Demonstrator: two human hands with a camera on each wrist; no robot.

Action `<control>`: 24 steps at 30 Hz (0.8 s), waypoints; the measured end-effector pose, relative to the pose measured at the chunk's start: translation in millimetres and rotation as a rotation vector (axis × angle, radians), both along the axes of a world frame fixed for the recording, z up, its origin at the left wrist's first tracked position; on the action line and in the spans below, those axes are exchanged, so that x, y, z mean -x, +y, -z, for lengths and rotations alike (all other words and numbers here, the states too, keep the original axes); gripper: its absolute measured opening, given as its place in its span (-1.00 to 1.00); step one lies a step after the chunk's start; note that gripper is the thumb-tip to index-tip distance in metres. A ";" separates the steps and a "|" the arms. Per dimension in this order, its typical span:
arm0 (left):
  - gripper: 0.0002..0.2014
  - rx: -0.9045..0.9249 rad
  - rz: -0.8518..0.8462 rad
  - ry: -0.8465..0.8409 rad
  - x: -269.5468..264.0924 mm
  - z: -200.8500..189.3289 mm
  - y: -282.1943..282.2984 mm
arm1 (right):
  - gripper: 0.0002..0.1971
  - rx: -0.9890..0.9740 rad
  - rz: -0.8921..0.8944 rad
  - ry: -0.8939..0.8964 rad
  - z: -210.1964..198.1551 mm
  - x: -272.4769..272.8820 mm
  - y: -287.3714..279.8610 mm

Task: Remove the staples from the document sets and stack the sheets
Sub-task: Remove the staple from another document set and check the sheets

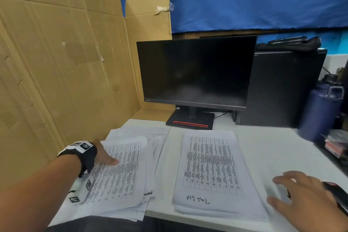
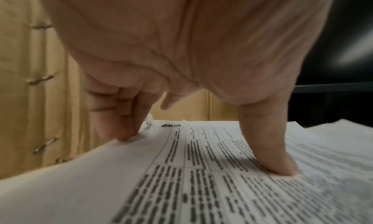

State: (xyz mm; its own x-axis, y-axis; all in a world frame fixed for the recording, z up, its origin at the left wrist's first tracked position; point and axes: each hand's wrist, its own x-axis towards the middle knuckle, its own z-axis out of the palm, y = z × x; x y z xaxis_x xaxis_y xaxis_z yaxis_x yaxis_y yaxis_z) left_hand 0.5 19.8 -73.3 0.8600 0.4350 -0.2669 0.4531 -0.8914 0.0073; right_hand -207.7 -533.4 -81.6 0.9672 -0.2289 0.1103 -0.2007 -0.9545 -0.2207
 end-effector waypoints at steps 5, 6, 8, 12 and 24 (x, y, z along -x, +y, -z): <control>0.13 0.139 -0.099 -0.030 9.4 -10.2 -3.0 | -0.38 0.088 -0.019 0.138 5.9 -0.6 -4.0; -0.11 0.135 -0.091 -0.027 12.1 -10.5 -5.0 | -0.38 0.149 0.020 0.220 10.3 -2.3 -10.7; -0.39 0.103 -0.083 -0.051 15.0 -8.8 -5.4 | -0.37 0.146 0.104 0.269 14.1 -12.0 -23.7; -0.72 0.060 -0.070 -0.266 24.1 -21.1 -6.1 | -0.67 0.162 0.215 0.369 59.7 -57.2 -69.7; -0.67 0.856 -0.022 -0.706 73.1 -89.3 -29.1 | -0.68 -0.870 0.119 -0.266 11.6 -23.8 -60.6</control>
